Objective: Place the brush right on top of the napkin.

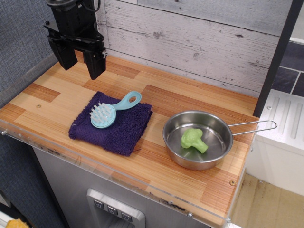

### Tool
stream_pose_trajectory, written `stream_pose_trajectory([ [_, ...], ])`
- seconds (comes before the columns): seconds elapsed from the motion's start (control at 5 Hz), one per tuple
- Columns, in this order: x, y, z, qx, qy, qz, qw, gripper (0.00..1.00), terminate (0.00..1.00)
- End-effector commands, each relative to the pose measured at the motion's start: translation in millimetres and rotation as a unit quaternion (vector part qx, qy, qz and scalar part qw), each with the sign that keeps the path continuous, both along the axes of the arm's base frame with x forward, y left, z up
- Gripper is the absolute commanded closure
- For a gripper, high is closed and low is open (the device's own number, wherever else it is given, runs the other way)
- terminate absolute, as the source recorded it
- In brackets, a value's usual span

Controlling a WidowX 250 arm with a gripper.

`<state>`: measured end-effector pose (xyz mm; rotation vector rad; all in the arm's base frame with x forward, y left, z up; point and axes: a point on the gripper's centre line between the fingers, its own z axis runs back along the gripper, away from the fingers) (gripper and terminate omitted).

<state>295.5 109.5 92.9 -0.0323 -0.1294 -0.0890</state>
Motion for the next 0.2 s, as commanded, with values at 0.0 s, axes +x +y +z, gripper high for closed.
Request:
stream_pose_trajectory([
  [0.0, -5.3, 3.8, 18.7, 0.010, -0.024, -0.001, 0.9997, 0.00, 1.00],
])
